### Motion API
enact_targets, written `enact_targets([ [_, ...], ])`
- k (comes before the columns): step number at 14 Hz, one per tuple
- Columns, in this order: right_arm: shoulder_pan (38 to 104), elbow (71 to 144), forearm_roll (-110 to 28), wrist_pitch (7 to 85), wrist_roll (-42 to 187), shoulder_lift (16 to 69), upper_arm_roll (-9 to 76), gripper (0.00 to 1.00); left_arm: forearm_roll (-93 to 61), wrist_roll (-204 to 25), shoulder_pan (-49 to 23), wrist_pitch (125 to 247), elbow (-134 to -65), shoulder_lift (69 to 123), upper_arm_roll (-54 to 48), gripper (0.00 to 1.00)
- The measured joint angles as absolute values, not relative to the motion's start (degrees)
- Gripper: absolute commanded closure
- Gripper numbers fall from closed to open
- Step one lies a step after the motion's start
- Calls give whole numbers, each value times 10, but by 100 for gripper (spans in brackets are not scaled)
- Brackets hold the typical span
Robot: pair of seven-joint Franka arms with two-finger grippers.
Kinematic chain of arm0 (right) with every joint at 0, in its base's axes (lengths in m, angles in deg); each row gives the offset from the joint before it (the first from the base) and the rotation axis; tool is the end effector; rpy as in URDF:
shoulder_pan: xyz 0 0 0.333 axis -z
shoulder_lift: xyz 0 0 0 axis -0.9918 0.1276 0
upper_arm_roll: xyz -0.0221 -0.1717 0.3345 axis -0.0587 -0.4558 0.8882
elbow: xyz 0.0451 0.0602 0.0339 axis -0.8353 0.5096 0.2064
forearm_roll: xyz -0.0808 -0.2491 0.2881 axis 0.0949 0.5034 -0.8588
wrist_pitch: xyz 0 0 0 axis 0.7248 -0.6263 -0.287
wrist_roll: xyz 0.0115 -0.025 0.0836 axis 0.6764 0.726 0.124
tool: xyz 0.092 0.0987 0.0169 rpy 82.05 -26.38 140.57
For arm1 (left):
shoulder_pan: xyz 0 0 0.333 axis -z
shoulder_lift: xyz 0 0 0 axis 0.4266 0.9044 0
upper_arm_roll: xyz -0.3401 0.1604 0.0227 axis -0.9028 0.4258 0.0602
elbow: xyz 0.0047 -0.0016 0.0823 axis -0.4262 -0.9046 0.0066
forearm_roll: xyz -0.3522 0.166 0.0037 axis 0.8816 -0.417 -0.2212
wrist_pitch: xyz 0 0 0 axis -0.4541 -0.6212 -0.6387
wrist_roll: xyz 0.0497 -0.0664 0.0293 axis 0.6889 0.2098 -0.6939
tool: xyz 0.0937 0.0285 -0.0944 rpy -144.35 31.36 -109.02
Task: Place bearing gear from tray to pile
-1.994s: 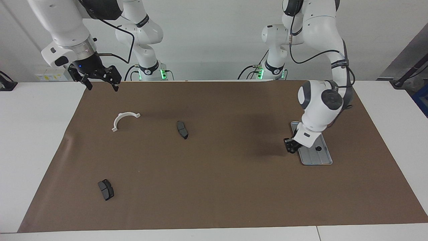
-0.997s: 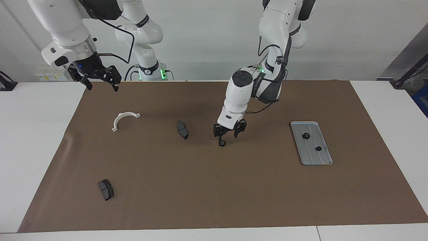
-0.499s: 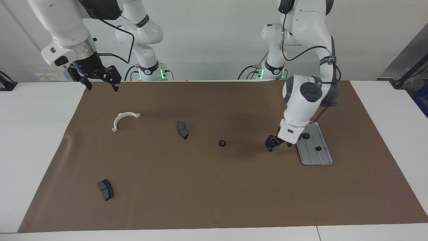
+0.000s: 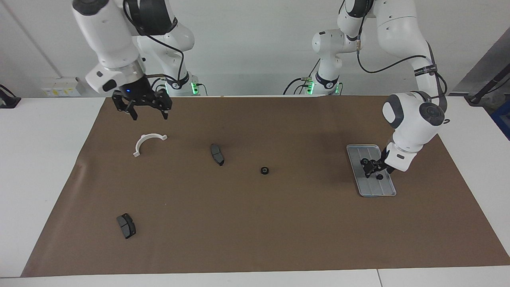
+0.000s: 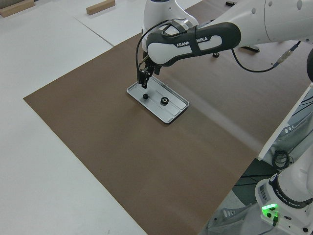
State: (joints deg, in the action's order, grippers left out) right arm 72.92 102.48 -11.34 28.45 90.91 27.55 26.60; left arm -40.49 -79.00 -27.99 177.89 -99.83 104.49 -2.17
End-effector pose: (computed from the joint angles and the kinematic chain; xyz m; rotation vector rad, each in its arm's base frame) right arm 0.5538 0.0965 0.5975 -3.1216 0.0326 -0.0148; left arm 0.6429 0.0114 0.3714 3.1123 0.1840 0.0836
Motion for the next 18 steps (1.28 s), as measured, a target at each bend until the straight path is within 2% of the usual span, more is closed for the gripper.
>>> enact_targets([
  [2,679,1030,-114,347,964,324,268,0,-405,-785,-284,1814,-1027,1044,-22,9],
  [7,561,1025,-114,495,1094,435,269,0,-405,-767,-298,1830,-1044,1043,-22,27],
  [10,511,994,-108,526,1132,502,269,0,-405,-767,-299,1843,-1051,1043,-23,42],
  [15,474,951,-67,593,1161,609,268,0,-405,-767,-302,1857,-1055,1043,-23,47],
  [18,473,942,-62,603,1161,620,267,0,-405,-767,-309,1873,-1060,1045,-23,50],
])
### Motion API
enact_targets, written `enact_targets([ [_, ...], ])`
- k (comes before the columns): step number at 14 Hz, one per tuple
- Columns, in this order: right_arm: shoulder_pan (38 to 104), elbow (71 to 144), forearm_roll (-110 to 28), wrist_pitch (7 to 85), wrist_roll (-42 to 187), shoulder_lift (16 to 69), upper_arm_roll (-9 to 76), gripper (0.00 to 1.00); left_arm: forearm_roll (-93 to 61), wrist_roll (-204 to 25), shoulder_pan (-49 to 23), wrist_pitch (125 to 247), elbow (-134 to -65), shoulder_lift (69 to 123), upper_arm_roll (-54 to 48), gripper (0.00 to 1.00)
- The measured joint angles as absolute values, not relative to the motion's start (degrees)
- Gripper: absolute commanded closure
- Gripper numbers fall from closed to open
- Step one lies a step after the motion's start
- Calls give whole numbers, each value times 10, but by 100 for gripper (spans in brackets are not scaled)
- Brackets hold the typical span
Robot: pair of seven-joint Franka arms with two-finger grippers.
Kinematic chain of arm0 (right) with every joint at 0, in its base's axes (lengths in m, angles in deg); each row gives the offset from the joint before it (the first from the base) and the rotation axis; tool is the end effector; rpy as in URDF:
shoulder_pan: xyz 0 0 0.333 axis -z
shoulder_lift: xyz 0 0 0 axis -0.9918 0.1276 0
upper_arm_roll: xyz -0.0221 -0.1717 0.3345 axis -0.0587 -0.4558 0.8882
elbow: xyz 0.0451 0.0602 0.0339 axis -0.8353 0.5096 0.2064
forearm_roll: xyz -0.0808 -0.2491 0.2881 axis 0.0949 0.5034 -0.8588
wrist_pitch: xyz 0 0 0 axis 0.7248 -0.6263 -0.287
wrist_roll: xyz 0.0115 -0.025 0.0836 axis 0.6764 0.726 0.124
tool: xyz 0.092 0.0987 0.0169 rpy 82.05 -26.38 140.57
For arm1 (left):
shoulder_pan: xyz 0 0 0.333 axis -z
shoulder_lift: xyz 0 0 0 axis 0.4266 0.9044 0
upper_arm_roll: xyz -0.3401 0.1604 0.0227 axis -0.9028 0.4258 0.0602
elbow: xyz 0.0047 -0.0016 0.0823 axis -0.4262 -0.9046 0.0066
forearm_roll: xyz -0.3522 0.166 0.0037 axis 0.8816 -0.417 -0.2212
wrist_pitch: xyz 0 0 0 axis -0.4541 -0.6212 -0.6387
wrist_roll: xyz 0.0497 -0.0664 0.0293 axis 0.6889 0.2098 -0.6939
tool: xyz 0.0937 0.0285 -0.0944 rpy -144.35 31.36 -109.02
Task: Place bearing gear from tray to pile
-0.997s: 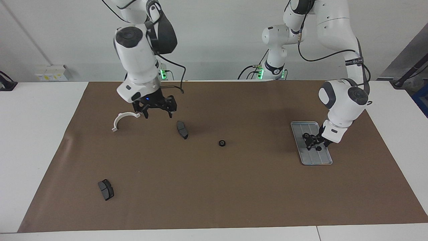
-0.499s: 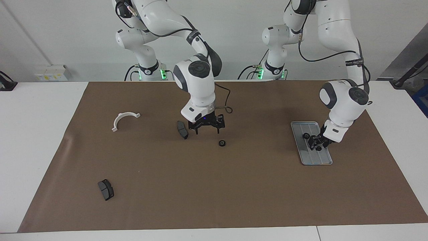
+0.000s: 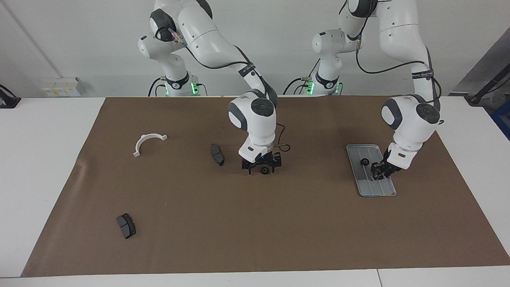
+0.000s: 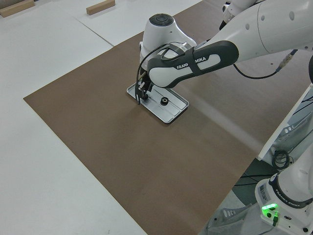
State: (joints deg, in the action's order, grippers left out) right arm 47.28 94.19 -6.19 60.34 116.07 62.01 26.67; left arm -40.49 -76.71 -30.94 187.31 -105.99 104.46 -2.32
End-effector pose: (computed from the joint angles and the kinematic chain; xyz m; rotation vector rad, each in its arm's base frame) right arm 0.6082 0.4280 0.3200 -3.1154 -0.0565 -0.1942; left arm 0.6293 0.0421 0.3404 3.1109 0.2007 0.1747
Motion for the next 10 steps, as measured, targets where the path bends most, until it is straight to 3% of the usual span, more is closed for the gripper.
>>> enact_targets([
  [5,465,940,-62,603,1161,620,267,0,-405,-771,-310,1886,-1062,1049,-24,60],
  [10,463,954,-61,603,1160,622,267,28,-405,-777,-310,1901,-1064,1054,-24,71],
])
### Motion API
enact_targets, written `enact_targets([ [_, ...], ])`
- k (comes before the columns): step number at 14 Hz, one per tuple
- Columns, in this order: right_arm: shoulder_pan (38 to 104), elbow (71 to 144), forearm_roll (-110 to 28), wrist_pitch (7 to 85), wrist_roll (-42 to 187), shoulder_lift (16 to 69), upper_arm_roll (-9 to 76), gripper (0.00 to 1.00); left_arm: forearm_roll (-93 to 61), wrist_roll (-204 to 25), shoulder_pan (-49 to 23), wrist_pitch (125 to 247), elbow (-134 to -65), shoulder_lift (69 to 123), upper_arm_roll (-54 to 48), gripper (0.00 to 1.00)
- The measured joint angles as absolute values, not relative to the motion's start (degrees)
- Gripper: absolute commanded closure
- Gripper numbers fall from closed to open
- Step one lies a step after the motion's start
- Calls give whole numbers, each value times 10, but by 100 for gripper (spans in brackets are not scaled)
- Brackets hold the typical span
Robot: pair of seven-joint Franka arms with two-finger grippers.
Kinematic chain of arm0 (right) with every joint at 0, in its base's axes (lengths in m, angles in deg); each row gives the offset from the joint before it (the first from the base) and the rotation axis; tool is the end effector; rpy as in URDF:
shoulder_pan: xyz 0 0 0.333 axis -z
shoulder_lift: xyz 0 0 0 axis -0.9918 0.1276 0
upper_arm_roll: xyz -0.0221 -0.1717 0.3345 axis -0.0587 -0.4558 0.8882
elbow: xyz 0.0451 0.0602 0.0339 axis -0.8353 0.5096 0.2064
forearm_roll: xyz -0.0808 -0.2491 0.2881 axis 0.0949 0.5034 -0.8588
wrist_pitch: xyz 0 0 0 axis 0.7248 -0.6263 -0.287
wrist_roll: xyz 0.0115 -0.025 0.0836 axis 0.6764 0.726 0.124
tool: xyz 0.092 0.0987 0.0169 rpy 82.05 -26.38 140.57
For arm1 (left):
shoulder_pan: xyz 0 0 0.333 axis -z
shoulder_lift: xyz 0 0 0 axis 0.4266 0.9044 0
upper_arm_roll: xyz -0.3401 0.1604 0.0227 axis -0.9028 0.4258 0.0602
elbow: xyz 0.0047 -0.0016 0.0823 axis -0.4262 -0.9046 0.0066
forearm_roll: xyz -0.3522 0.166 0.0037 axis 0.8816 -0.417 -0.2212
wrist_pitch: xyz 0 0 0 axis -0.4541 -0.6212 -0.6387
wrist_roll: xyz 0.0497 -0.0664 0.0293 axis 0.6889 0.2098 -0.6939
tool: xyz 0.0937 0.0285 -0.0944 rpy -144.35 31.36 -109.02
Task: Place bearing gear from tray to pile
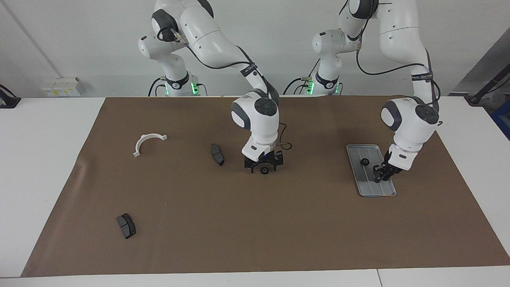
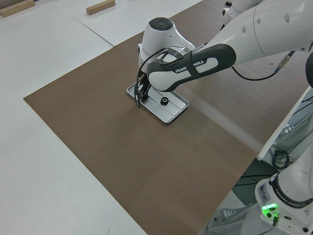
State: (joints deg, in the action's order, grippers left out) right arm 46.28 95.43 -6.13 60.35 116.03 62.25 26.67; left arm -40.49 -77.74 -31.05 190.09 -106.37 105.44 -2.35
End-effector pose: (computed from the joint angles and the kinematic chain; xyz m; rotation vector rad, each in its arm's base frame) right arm 0.5957 0.4349 0.3070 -3.1308 -0.0873 -0.1626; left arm 0.6331 0.0434 0.3317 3.1051 0.2318 0.2130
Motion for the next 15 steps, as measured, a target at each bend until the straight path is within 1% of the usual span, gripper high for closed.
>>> enact_targets([
  [2,463,955,-61,603,1160,622,267,37,-405,-778,-310,1904,-1064,1055,-23,75],
  [4,463,954,-60,603,1160,621,266,45,-405,-779,-310,1904,-1064,1055,-23,81],
  [5,463,954,-60,603,1160,621,266,49,-405,-779,-310,1904,-1064,1055,-23,87],
  [7,463,954,-59,603,1160,620,266,62,-405,-779,-310,1905,-1063,1055,-24,96],
  [9,463,954,-58,604,1160,619,266,79,-404,-785,-310,1901,-1057,1055,-26,97],
  [10,463,954,-58,603,1160,619,265,82,-404,-791,-309,1888,-1046,1055,-28,97],
  [11,463,954,-58,604,1160,619,265,90,-404,-801,-305,1864,-1028,1056,-31,97],
  [12,463,954,-58,604,1160,619,265,100,-404,-818,-297,1840,-1008,1056,-33,97],
  [14,463,954,-58,603,1160,619,265,100,-404,-877,-261,1805,-975,1057,-36,97],
  [15,463,954,-58,602,1160,619,265,100,-404,-916,-234,1800,-969,1058,-37,96],
])
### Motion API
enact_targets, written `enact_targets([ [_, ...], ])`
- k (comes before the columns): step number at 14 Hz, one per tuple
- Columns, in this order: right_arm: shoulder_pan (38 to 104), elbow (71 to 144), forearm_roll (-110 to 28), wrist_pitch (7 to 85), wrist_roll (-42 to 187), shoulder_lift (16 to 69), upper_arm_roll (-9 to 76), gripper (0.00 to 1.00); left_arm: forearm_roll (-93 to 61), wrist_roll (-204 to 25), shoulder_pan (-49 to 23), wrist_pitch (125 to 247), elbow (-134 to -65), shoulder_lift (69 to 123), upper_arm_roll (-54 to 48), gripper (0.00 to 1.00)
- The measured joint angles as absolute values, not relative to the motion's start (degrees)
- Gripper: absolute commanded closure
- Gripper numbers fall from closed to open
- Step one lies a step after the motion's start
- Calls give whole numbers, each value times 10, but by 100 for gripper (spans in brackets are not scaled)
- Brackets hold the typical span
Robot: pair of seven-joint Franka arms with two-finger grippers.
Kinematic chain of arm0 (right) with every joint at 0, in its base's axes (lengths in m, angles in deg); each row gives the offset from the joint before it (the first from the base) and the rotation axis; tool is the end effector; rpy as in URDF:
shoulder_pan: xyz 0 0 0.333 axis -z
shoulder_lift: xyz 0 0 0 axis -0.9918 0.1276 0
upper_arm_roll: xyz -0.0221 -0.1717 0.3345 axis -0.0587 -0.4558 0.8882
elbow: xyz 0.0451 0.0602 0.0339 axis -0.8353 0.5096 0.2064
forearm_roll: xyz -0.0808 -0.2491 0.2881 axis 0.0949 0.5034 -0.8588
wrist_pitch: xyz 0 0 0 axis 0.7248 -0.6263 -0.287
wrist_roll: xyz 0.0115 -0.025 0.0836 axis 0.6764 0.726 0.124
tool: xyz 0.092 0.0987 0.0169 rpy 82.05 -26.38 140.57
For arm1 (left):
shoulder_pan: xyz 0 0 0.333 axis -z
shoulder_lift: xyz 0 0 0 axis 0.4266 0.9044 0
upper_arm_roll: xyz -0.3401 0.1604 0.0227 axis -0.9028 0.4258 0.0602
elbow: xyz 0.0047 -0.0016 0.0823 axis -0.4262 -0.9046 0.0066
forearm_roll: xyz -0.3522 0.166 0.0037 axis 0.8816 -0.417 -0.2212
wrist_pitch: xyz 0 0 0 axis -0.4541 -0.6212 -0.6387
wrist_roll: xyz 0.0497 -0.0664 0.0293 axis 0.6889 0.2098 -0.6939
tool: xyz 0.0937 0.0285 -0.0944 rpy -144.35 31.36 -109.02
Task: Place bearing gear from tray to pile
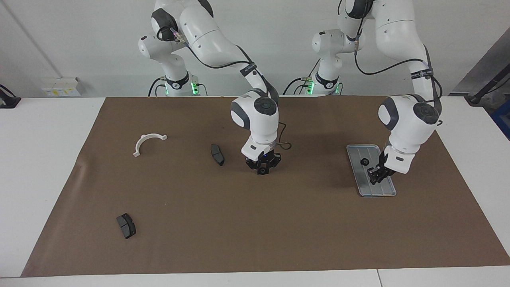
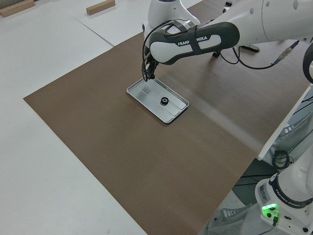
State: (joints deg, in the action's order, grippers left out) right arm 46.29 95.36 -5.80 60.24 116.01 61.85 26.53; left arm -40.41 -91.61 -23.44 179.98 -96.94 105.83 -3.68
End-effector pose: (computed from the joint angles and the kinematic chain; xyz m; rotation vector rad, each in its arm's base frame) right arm 0.5971 0.4335 0.3126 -3.1314 -0.0898 -0.1762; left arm 0.6608 -0.0566 0.3829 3.0617 0.3629 0.1695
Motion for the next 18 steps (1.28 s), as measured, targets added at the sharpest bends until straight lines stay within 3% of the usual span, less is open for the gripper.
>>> enact_targets([
  [4,476,947,-58,569,1145,607,258,100,-404,-1055,-113,1798,-967,1063,-40,92],
  [7,537,948,-58,516,1069,553,255,100,-404,-1122,-40,1799,-966,1063,-40,88],
  [10,615,965,-58,450,960,492,255,100,-404,-1155,13,1813,-965,1063,-40,51],
  [11,643,970,-58,441,922,482,254,100,-404,-1170,29,1825,-964,1063,-40,18],
  [12,670,974,-58,439,889,478,254,100,-404,-1187,44,1835,-964,1063,-40,0],
  [15,746,994,-58,446,806,478,254,100,-404,-1215,75,1852,-964,1063,-39,0],
  [18,804,1052,-90,517,737,481,255,100,-405,-1209,43,1849,-961,1062,-25,0],
])
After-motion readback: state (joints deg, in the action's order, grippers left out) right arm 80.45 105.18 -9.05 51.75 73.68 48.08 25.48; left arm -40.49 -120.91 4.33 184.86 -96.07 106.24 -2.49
